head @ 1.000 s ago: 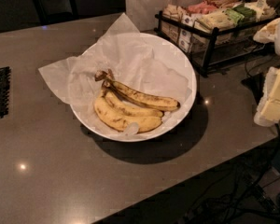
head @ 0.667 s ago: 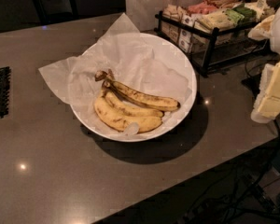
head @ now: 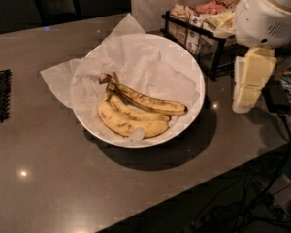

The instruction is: Pick banana from white bowl

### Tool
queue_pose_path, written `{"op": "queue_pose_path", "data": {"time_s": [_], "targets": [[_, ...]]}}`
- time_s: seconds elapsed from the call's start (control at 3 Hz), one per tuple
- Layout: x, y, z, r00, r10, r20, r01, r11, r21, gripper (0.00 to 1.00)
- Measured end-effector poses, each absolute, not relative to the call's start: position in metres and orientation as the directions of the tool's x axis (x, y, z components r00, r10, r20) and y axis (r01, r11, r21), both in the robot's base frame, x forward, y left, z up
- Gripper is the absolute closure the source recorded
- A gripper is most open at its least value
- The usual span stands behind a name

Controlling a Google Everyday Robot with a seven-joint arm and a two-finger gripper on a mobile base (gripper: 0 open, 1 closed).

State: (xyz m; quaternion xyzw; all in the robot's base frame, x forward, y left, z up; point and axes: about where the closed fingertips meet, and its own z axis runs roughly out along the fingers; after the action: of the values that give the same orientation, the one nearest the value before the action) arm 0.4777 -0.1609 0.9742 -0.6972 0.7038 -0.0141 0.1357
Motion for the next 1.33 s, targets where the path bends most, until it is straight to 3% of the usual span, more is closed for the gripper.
{"op": "queue_pose_path", "data": {"time_s": [1.33], "targets": [[0.555, -0.039, 0.926, 0.326, -0.921, -0.213, -0.945, -0.314, -0.091, 0.0]]}}
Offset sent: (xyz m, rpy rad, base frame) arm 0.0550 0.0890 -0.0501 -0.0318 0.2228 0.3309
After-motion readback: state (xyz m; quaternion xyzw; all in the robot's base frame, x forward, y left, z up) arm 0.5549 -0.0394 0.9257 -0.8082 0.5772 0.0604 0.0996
